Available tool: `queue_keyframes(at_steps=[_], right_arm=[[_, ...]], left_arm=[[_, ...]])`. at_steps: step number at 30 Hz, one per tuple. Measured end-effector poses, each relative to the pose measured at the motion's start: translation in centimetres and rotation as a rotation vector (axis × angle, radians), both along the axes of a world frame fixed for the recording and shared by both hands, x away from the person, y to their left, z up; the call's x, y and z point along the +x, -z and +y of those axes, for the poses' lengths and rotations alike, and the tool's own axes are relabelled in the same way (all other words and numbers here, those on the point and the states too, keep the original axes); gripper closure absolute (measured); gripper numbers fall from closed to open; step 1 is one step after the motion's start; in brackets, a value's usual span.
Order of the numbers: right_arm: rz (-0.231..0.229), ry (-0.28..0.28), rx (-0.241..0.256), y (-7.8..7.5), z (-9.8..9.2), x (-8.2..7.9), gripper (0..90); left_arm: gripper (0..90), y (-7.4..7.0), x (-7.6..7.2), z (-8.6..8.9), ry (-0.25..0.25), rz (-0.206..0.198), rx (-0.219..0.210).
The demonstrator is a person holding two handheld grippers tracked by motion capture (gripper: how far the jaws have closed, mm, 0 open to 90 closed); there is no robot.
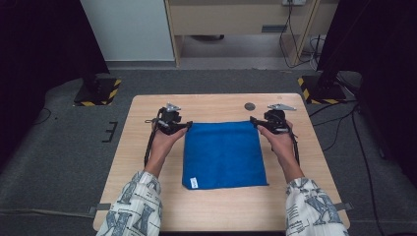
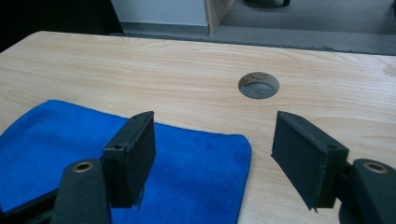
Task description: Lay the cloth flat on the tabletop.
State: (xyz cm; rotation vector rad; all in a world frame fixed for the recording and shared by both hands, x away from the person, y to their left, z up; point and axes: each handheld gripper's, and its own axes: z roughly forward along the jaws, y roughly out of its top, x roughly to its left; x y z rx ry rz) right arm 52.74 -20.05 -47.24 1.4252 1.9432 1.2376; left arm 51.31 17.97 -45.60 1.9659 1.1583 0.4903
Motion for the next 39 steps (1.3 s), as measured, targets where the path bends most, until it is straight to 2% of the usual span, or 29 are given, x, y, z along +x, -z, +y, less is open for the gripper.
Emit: queue_keyframes(at_steps=[7,9,15,19,23,27,30,33,39], right_arm=[[-0.002,-0.036,0.006,-0.5,0.6,-0.9,24.3],[0.007,-0.054,0.005,-0.5,0.8,-1.0,22.2],[-0.002,-0.09,-0.006,-0.9,1.6,-1.6,18.9],[0.004,-0.104,-0.014,-1.0,2.1,-2.1,17.2],[0.005,-0.126,-0.004,-1.0,2.5,-2.8,15.3],[0.007,-0.159,-0.012,-1.0,3.0,-3.4,13.4],[0.002,-0.18,-0.007,-1.1,3.5,-3.9,12.4],[-0.004,-0.209,-0.032,-1.2,4.2,-4.5,12.1],[-0.009,-0.27,-0.024,-1.0,5.5,-5.8,11.4]], left_arm=[[33.5,0.1,-0.9,-0.4,0.037,0.007,0.004],[30.1,-0.1,-1.2,-0.4,0.043,0.002,-0.001],[24.0,-0.7,-1.8,-0.3,0.058,-0.013,-0.015],[19.9,-1.0,-2.2,-0.1,0.082,-0.009,-0.035],[17.7,-1.4,-3.0,0.3,0.086,-0.032,-0.056],[16.1,-1.6,-3.7,0.8,0.08,-0.053,-0.041],[14.5,-1.6,-4.0,1.3,0.078,-0.05,-0.043],[13.9,-1.5,-4.3,1.7,0.075,-0.05,-0.047],[13.0,-1.0,-4.9,2.7,0.069,-0.037,-0.057]])
